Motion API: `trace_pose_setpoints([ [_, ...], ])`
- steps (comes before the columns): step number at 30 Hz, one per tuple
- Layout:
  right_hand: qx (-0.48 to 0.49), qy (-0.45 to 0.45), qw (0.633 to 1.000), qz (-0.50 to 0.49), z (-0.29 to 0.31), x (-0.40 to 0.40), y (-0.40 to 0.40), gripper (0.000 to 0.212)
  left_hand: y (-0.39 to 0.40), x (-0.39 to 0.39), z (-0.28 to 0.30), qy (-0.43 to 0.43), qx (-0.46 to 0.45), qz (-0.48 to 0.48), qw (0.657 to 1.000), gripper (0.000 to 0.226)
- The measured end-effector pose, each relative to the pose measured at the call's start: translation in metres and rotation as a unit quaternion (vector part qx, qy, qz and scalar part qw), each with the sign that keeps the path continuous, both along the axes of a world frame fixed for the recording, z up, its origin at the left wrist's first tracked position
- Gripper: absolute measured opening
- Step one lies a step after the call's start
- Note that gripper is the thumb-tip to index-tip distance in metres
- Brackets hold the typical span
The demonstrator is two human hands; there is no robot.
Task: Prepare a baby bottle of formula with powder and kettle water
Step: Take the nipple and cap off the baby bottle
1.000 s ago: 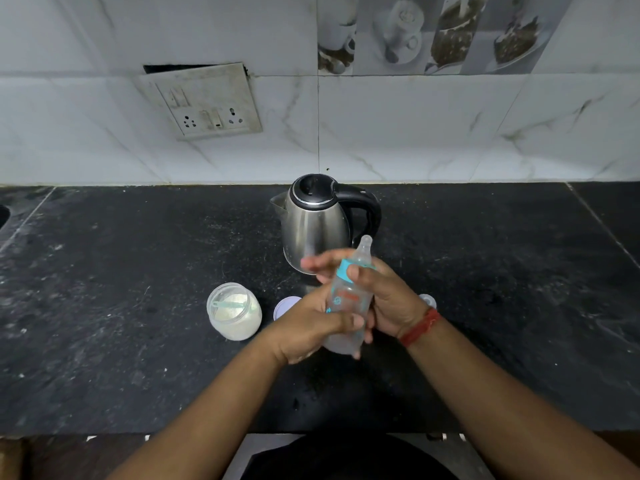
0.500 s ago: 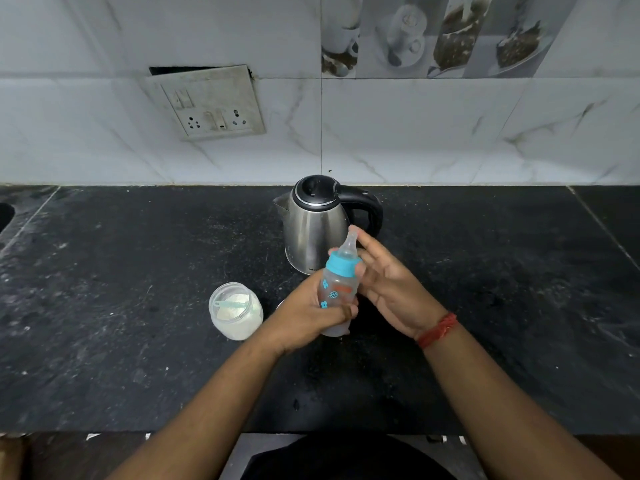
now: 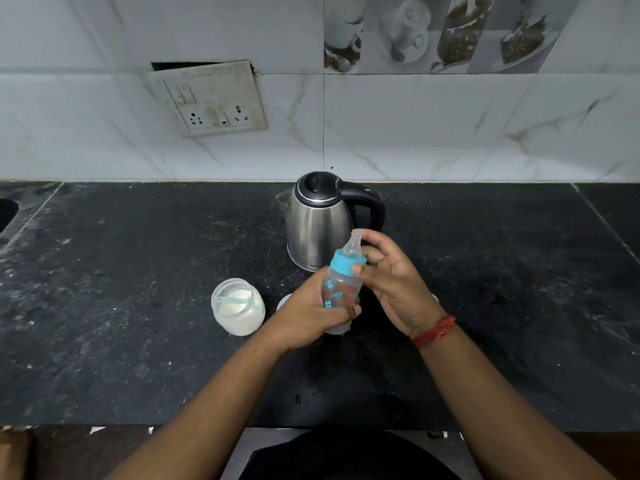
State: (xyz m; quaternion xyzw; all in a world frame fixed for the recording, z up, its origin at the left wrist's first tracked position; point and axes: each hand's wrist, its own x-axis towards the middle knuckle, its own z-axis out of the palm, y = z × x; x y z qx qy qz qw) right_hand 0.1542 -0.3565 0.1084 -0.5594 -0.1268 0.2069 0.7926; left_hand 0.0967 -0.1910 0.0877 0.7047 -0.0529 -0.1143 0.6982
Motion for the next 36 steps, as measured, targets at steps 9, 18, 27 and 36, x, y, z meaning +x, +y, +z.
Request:
trace_pose_setpoints([
  [9, 0.022, -0.010, 0.992, -0.123, -0.007, 0.012, -0.018, 0.042, 0.002, -0.001, -0.017, 0.025, 0.033, 0.083, 0.996, 0.049],
  [18, -0.340, -0.066, 0.919, -0.186, -0.082, -0.003, -0.041, 0.040, -0.009, 0.018, -0.057, -0.023, 0.164, 0.163, 0.973, 0.054],
  [27, -0.515, -0.114, 0.837, -0.144, -0.123, -0.007, -0.039, 0.038, -0.023, 0.028, -0.092, 0.015, 0.238, 0.130, 0.962, 0.056],
  [36, -0.562, -0.129, 0.809, -0.111, -0.123, -0.008, -0.040, 0.056, -0.015, 0.028, -0.100, 0.030, 0.238, 0.083, 0.967, 0.072],
])
